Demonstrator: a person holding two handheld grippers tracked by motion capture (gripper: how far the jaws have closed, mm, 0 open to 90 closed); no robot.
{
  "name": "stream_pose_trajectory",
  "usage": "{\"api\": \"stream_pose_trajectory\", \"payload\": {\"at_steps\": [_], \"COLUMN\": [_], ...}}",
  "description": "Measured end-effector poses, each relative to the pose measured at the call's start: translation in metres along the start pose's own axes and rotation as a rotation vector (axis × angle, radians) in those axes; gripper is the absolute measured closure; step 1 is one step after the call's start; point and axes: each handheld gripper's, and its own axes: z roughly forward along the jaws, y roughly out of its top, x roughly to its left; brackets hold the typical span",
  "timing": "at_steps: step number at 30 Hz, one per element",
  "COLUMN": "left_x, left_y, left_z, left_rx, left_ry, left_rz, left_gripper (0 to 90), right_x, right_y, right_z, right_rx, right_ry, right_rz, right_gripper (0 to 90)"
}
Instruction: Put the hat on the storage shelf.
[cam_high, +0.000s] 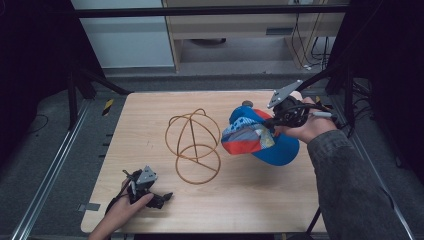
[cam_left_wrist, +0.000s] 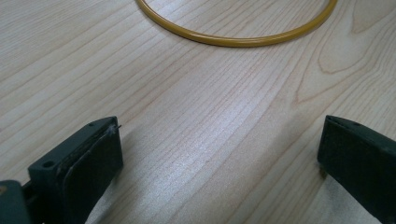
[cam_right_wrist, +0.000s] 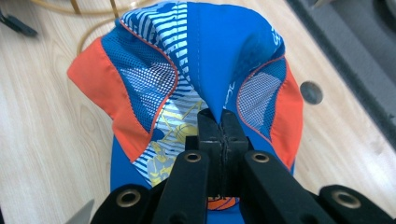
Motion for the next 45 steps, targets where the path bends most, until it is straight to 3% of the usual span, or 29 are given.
{"api": "stream_pose_trajectory", "payload": {"at_steps": [13, 22, 29, 38, 45], "left_x": [0.0, 0.0, 0.0, 0.0, 0.0], "left_y": [0.0, 0.0, 0.0, 0.0, 0.0], "left_z": [0.0, 0.0, 0.0, 0.001, 0.0], "left_rx": [0.0, -0.002, -0.002, 0.0, 0.0], "left_ry": [0.001, 0.001, 0.0, -0.001, 0.0], "left_rz": [-0.001, -0.002, -0.003, 0.002, 0.002], "left_gripper": [0.0, 0.0, 0.0, 0.0, 0.0], "right_x": [-0.001, 0.005, 0.012, 0.02, 0.027], "right_y": [0.032, 0.054, 0.076, 0.113, 0.138], "right_z": [-0.049, -0.058, -0.07, -0.066, -0.05], "right_rx": [-0.101, -0.171, -0.265, -0.31, -0.322], "right_ry": [-0.051, -0.054, -0.038, -0.005, 0.042], "right_rz": [-0.028, -0.043, -0.044, -0.095, -0.123], "right_gripper": [90.0, 90.0, 90.0, 90.0, 90.0]}}
